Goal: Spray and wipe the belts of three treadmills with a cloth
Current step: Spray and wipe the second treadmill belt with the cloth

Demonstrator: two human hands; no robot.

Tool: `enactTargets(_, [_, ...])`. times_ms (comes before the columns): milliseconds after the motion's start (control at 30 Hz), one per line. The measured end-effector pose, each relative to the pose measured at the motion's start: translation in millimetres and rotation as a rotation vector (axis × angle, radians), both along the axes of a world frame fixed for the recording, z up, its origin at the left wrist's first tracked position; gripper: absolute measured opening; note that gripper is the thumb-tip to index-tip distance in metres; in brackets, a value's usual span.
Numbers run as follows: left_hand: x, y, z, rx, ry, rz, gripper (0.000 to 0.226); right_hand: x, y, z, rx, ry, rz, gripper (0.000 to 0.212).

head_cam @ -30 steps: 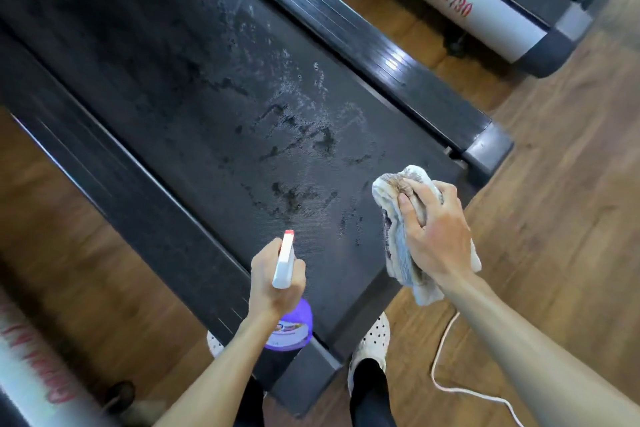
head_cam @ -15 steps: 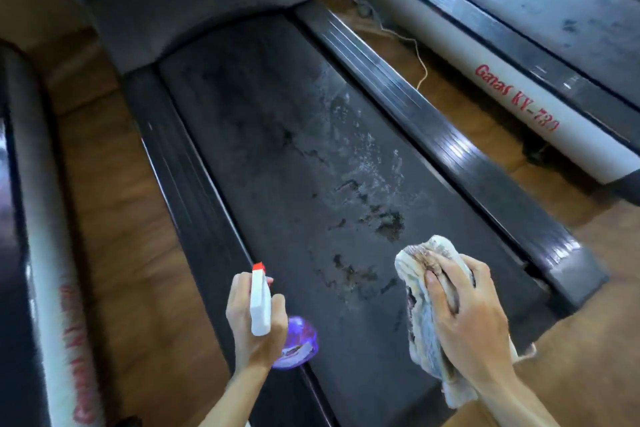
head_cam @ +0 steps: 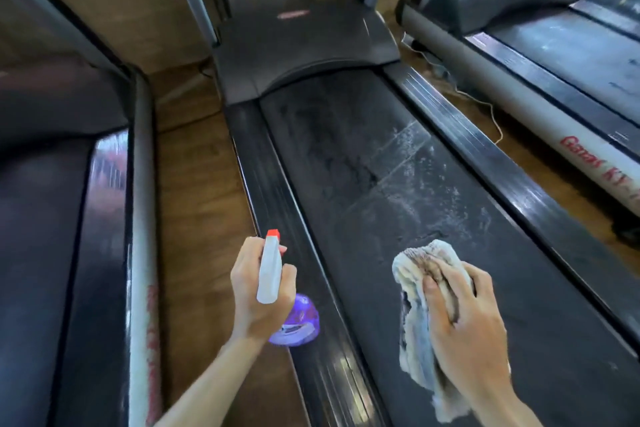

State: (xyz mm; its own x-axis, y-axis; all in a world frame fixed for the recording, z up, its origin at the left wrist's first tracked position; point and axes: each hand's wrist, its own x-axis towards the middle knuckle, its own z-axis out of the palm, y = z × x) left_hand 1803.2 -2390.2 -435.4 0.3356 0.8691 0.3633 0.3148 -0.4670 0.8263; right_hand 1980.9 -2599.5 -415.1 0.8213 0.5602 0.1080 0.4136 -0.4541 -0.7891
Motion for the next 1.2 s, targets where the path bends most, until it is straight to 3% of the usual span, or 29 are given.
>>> enactTargets(200, [-45, 75, 30, -0.004, 0.006, -0.057, 0.014, -55, 79, 9, 0.062, 0.016, -0.122, 0.032])
enactTargets(467, [-49, 160, 44, 0.064, 0.043, -0.071, 0.012, -57, 149, 8, 0.041, -0.019, -0.117, 0.024])
enactTargets(733, [-4, 196, -4, 0.016, 0.044, -0.203, 0.013, -20, 177, -19, 0.009, -0.064, -0.205, 0.028])
enactTargets(933, [42, 235, -54, -0.129, 0.032, -0.119, 0.011, 30, 217, -49, -0.037, -0.077, -0.234, 0.028])
enactTargets(1200, [97, 320, -103, -0.136, 0.053, -0.046, 0.011, 78, 299, -88, -0.073, -0.139, -0.182, 0.028])
